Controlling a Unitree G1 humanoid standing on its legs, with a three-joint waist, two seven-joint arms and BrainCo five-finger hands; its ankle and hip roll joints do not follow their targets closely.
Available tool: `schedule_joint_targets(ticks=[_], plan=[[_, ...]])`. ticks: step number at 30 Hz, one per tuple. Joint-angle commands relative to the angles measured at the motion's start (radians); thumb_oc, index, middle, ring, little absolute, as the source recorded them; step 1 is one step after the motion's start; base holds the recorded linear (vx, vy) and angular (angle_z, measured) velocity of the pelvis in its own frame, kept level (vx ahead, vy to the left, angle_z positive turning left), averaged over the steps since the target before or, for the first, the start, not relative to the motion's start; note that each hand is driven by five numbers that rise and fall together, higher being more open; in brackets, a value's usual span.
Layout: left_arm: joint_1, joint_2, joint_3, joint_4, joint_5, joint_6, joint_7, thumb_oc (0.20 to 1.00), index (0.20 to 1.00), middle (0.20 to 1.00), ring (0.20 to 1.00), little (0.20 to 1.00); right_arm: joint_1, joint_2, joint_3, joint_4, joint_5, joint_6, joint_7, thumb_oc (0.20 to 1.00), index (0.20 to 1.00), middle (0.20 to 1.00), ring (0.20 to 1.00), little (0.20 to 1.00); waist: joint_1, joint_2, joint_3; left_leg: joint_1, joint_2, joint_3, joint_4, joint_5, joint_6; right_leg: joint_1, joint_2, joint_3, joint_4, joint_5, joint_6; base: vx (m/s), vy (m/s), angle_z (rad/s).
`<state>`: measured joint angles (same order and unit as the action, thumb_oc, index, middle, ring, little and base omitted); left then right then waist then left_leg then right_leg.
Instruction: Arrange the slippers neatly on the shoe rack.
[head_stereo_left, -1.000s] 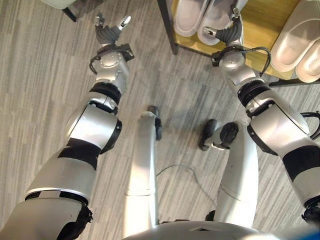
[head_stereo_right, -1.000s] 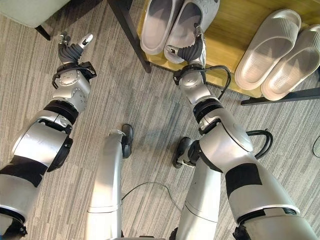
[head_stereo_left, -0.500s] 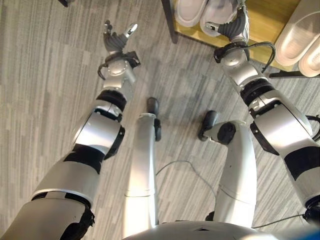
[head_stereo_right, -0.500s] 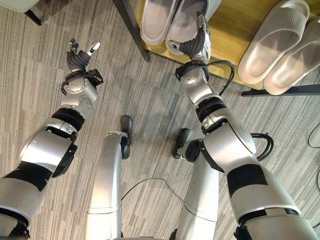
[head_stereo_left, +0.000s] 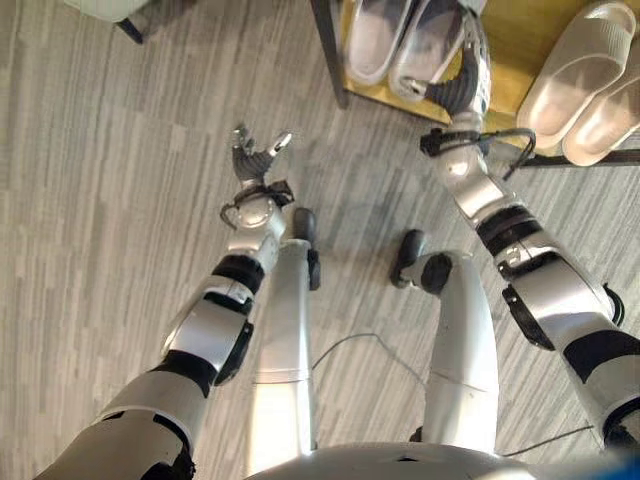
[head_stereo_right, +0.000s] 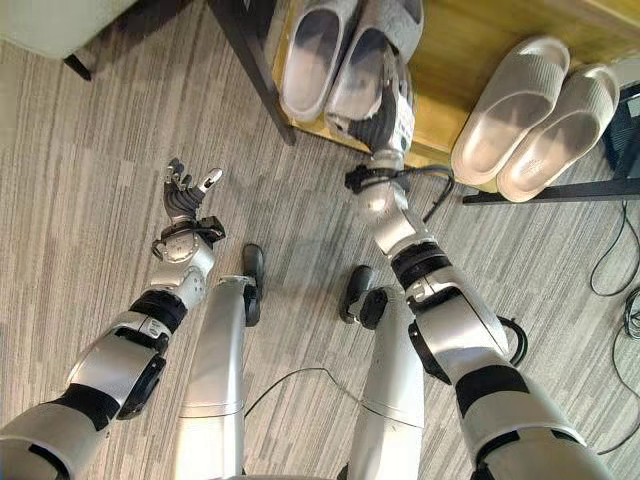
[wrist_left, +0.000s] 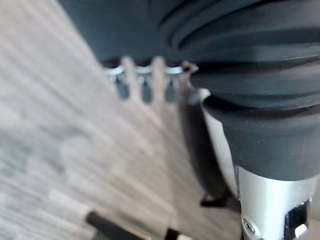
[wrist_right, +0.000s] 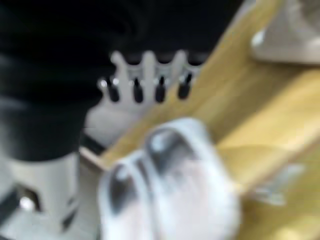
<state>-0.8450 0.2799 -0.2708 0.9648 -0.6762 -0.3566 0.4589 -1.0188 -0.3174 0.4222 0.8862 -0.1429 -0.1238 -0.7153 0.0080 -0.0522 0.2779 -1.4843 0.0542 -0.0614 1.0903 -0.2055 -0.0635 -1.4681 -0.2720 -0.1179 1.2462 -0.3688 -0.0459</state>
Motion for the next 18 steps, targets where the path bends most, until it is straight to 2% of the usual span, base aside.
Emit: schedule_joint_targets(ticks=[1,3,7,8,10,12,16,17,18], plan=[[0.125,-0.031,0.046,0.038,0.036,-0.051,-0.011,1.000,1.000,1.000,1.000,1.000,0.102,0.067,0.005,-0.008,-0.061,-0.021,-0.020,1.000,1.000,1.000,1.000,1.000,-0.019,0.000,-0.148,0.025,0.009,-0.050,-0.081,0.020,-0.024,0.080,0.032,0.112,-0.030,-0.011,0.120,-0.01,0.039,-0.05],[0.156,-0.041,0.046,0.022,0.041,-0.051,-0.016,1.000,1.000,1.000,1.000,1.000,0.140,0.072,-0.003,-0.023,-0.061,-0.024,-0.012,1.000,1.000,1.000,1.000,1.000,-0.021,0.000,-0.153,0.040,0.016,-0.049,-0.085,0.019,-0.024,0.096,0.032,0.111,-0.038,-0.008,0.121,-0.01,0.020,-0.07],[0.265,-0.068,0.052,-0.025,0.067,-0.051,-0.026,1.000,1.000,1.000,1.000,1.000,0.317,0.089,-0.045,-0.077,-0.048,-0.044,0.010,1.000,1.000,1.000,1.000,1.000,-0.031,-0.006,-0.157,0.162,0.038,-0.042,-0.160,0.026,-0.020,0.217,0.028,0.092,-0.119,0.017,0.130,-0.05,0.041,-0.08],[0.287,-0.073,0.055,-0.040,0.072,-0.051,-0.031,1.000,1.000,1.000,1.000,1.000,0.358,0.086,-0.054,-0.095,-0.048,-0.048,0.016,1.000,1.000,1.000,1.000,1.000,-0.033,-0.006,-0.151,0.214,0.045,-0.037,-0.197,0.031,-0.019,0.264,0.025,0.089,-0.156,0.029,0.134,-0.12,0.092,-0.11],[0.354,-0.072,0.039,-0.096,0.103,-0.056,-0.057,1.000,1.000,1.000,1.000,1.000,0.503,0.099,-0.089,-0.047,0.000,-0.061,0.071,1.000,1.000,1.000,1.000,1.000,-0.045,-0.006,-0.142,0.405,0.053,-0.025,-0.361,0.063,-0.015,0.442,0.021,0.063,-0.308,0.087,0.153,-0.11,0.108,-0.14],[0.358,-0.066,0.027,-0.106,0.118,-0.052,-0.066,1.000,1.000,1.000,1.000,1.000,0.531,0.096,-0.090,-0.034,0.008,-0.061,0.082,1.000,1.000,1.000,1.000,1.000,-0.048,-0.007,-0.141,0.448,0.055,-0.024,-0.398,0.070,-0.015,0.482,0.022,0.057,-0.336,0.095,0.157,-0.02,0.039,-0.08],[0.387,-0.057,-0.014,-0.114,0.154,-0.024,-0.124,1.000,1.000,1.000,1.000,1.000,0.633,0.094,-0.096,0.007,0.048,-0.062,0.160,1.000,1.000,1.000,1.000,1.000,-0.057,-0.013,-0.140,0.655,0.053,-0.002,-0.545,0.093,-0.017,0.696,0.018,0.026,-0.489,0.138,0.167,0.02,0.036,0.01],[0.408,-0.057,-0.023,-0.113,0.143,-0.023,-0.149,1.000,1.000,1.000,1.000,1.000,0.652,0.089,-0.088,0.024,0.044,-0.060,0.180,1.000,1.000,1.000,1.000,1.000,-0.057,-0.011,-0.144,0.695,0.052,0.001,-0.591,0.128,-0.013,0.739,0.021,0.012,-0.536,0.170,0.162,0.00,0.000,0.00],[0.408,-0.057,-0.023,-0.113,0.143,-0.023,-0.149,1.000,1.000,1.000,1.000,1.000,0.652,0.089,-0.088,0.024,0.044,-0.060,0.180,1.000,1.000,1.000,1.000,1.000,-0.057,-0.011,-0.142,0.699,0.052,0.000,-0.593,0.130,-0.013,0.743,0.021,0.011,-0.539,0.171,0.162,0.01,0.021,-0.04]])
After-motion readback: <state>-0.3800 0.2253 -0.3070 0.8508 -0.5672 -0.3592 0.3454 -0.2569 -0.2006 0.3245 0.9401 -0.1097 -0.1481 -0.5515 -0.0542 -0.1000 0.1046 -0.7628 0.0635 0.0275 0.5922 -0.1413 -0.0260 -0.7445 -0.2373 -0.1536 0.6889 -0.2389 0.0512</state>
